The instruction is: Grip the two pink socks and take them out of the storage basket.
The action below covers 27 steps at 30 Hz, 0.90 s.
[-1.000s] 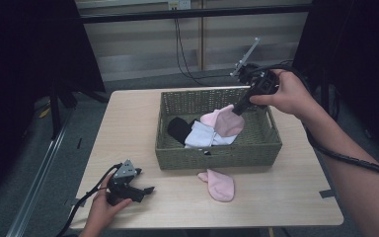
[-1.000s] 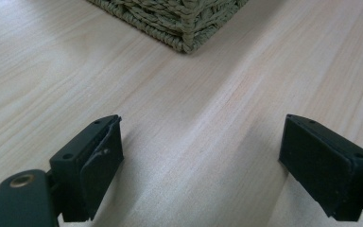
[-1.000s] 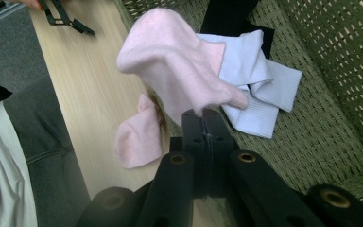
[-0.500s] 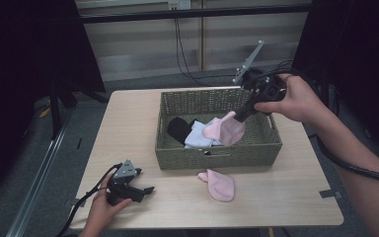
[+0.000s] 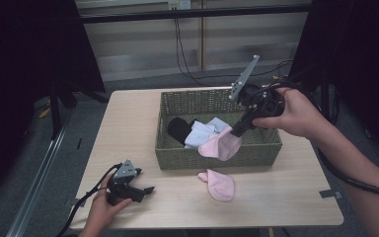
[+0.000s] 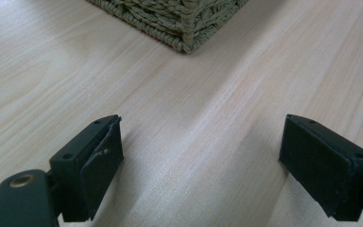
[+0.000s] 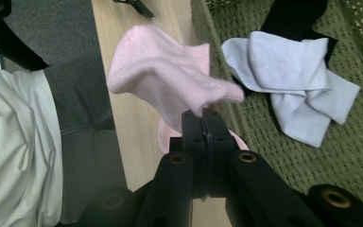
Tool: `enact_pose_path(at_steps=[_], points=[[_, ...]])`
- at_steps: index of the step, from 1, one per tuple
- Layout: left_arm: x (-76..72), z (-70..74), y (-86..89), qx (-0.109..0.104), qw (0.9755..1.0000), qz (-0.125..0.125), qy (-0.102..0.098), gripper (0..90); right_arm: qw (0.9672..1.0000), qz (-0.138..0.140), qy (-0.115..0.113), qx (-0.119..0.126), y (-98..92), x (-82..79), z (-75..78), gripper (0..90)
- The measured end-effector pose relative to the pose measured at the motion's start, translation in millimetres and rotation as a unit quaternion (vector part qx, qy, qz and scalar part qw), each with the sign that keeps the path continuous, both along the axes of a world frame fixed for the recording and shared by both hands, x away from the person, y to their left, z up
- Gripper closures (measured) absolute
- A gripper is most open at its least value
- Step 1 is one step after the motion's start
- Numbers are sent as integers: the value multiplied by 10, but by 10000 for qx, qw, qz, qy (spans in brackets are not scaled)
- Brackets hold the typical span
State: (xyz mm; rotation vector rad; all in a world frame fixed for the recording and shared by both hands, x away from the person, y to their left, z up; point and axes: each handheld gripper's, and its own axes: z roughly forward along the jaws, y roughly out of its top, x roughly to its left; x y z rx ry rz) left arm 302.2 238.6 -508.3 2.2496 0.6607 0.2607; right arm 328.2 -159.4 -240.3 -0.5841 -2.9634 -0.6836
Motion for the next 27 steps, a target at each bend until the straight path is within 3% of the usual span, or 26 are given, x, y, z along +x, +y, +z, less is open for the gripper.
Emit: enact_pose_path(at_steps=[8,12,13,17,27], points=[[-2,-3,-2,-25,10000,4,24,136,9995,211,175,146,47,-74,-180,736],[-4,-4,-4,-35,10000,16,39,136,9995,149,194,205,15,-85,-273,678],[-4,-4,-4,-35,10000,15,39,135,9994,107,194,259,-11,-81,-315,613],[-6,-5,-5,-42,10000,26,45,136,9997,-10,186,151,-59,-94,-377,533],[-5,-4,-4,-33,10000,17,45,136,10000,-2,98,17,-177,-132,-574,400]])
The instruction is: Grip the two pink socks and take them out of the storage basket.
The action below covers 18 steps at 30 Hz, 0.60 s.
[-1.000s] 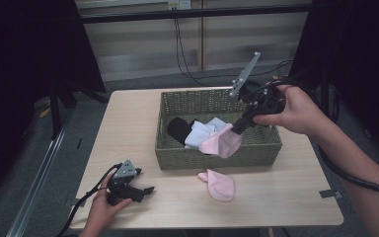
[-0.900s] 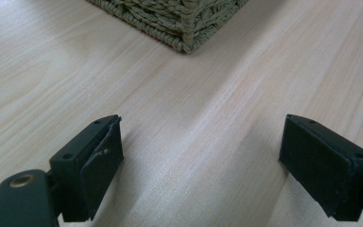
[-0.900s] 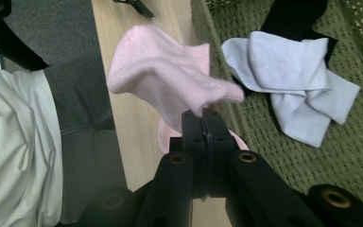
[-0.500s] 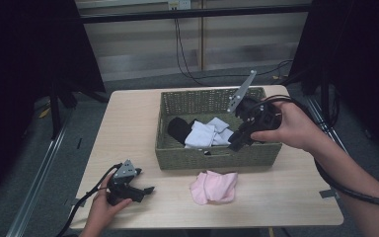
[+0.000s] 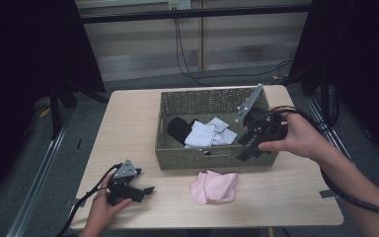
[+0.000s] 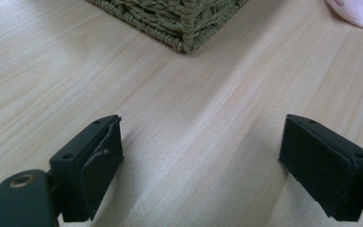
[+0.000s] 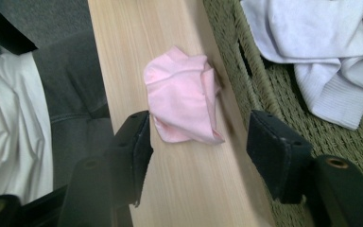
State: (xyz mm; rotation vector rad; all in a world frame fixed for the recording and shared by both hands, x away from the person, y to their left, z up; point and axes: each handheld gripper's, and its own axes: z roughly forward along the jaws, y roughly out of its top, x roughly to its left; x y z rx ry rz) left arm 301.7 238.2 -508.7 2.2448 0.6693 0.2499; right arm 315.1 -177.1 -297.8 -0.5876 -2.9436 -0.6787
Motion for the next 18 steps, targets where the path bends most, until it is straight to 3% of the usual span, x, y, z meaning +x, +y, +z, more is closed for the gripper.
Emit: enact_pose_path(at_steps=[18], points=[[0,0,0,0,10000,0,-1,135,9999,-9,-22,-113,-139,-155,-357,313]])
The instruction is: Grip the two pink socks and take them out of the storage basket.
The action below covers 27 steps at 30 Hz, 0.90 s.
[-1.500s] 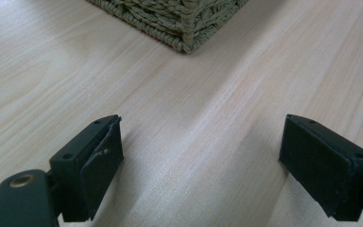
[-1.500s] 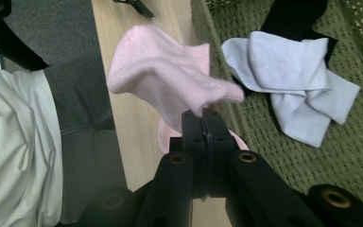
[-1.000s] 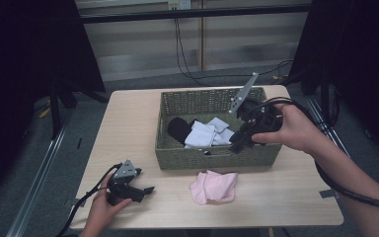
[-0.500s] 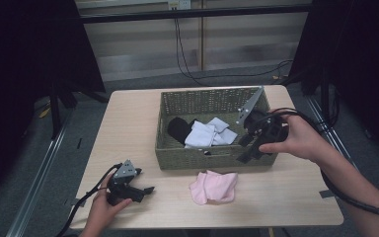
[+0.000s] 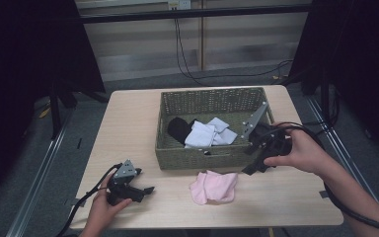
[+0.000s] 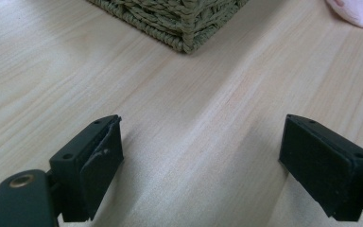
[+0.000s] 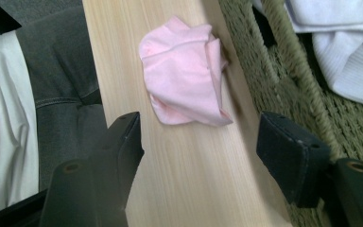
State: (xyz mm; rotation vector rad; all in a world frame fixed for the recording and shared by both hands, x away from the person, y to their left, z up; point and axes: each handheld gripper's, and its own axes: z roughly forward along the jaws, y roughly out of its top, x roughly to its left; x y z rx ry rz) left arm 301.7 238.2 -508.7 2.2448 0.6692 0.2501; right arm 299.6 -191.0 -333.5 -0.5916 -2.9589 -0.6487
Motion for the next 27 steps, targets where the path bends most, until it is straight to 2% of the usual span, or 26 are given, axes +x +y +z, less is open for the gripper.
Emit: enact_pose_path(at_steps=[3,9,18,22,27], points=[[1,1,1,7,10000,-4,-12,135,10000,-33,38,36,-29,-12,-39,313],[0,0,0,-3,10000,1,0,135,9999,-136,-17,-74,-99,-49,-197,304],[0,0,0,-3,10000,1,1,135,9997,-242,-37,72,-191,-109,-400,304],[1,1,1,5,10000,-3,-12,136,9994,-342,-91,-15,-208,-154,-540,301],[1,1,1,7,10000,-4,-14,136,9992,-380,-104,36,-218,-180,-649,302]])
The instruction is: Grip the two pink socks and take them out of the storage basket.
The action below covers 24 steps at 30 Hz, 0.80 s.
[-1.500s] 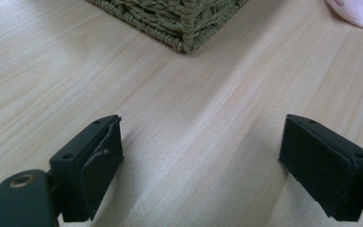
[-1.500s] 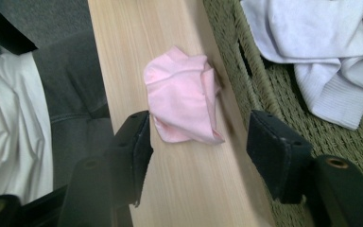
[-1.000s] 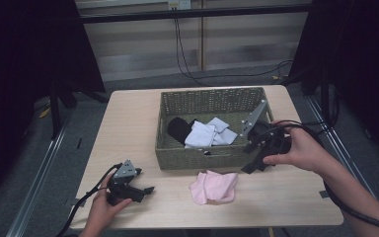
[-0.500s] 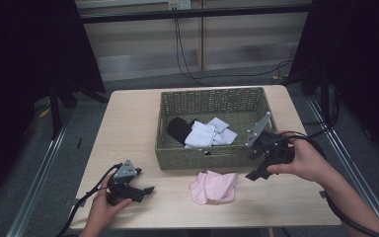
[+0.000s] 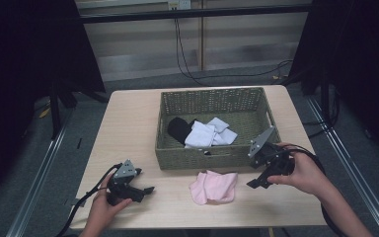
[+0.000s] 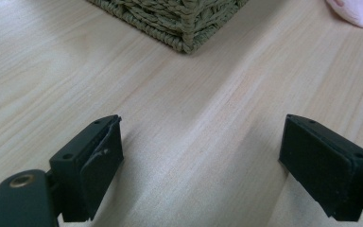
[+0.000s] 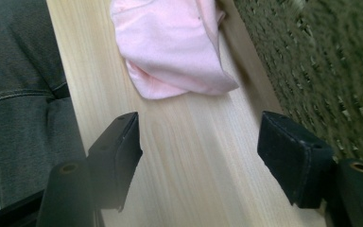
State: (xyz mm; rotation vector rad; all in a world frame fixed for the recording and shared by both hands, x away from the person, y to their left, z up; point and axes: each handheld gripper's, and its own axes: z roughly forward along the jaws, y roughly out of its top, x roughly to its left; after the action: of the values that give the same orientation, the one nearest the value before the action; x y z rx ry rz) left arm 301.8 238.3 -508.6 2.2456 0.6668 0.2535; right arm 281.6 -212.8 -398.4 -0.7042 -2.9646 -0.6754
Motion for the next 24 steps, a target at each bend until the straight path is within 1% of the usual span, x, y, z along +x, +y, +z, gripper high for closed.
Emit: enact_pose_path(at_steps=[1,2,3,4,6,8,9,11,12,13,14,15,16,17,18,20,21,22,23,24], points=[[0,0,0,0,10000,0,0,136,10000,-33,-12,-11,-10,-16,-51,299],[0,0,0,0,10000,0,0,136,10000,-33,-12,-11,-10,-16,-51,299],[-1,-1,-1,-11,10000,5,13,135,10000,-64,-63,-2,-29,-25,-101,295],[-1,-1,-1,-11,10000,5,13,135,10000,-64,-63,-2,-29,-25,-101,295],[0,0,0,-3,10000,1,2,135,9999,-135,-55,62,-56,-37,-169,294],[0,0,0,-1,10000,1,-3,136,9999,-145,-54,69,-64,-38,-190,295],[0,0,0,-4,10000,2,2,135,9997,-199,-69,113,-72,-48,-232,294],[-1,-1,-1,-12,10000,6,14,135,9996,-218,-82,155,-82,-62,-275,295],[-1,-1,-1,-12,10000,6,14,136,9996,-218,-82,155,-82,-62,-275,295],[-1,-1,-1,-13,10000,7,14,136,9994,-252,-118,219,-96,-80,-317,297],[-1,-1,-1,-13,10000,7,14,136,9994,-252,-118,219,-96,-80,-317,297],[0,0,0,1,10000,0,-2,136,9992,-228,-164,293,-109,-78,-343,298],[-1,-1,-1,-10,10000,6,13,135,9990,-241,-136,350,-122,-79,-370,297],[0,0,0,-1,10000,0,1,135,9989,-249,-98,381,-139,-76,-432,294],[-1,-1,-1,-11,10000,5,13,136,9991,-271,-64,328,-149,-78,-455,290],[1,0,1,-5,10000,-8,0,135,9991,-246,-104,331,-159,-71,-482,290],[0,-1,0,-16,10000,1,6,136,9989,-262,-53,378,-181,-70,-525,287],[0,-1,0,-16,10000,1,6,135,9989,-262,-53,378,-181,-70,-525,287],[2,0,1,-1,10000,-7,-10,136,9988,-211,-119,415,-193,-67,-571,287],[2,0,1,-1,10000,-7,-10,136,9988,-211,-119,415,-193,-67,-571,287]])
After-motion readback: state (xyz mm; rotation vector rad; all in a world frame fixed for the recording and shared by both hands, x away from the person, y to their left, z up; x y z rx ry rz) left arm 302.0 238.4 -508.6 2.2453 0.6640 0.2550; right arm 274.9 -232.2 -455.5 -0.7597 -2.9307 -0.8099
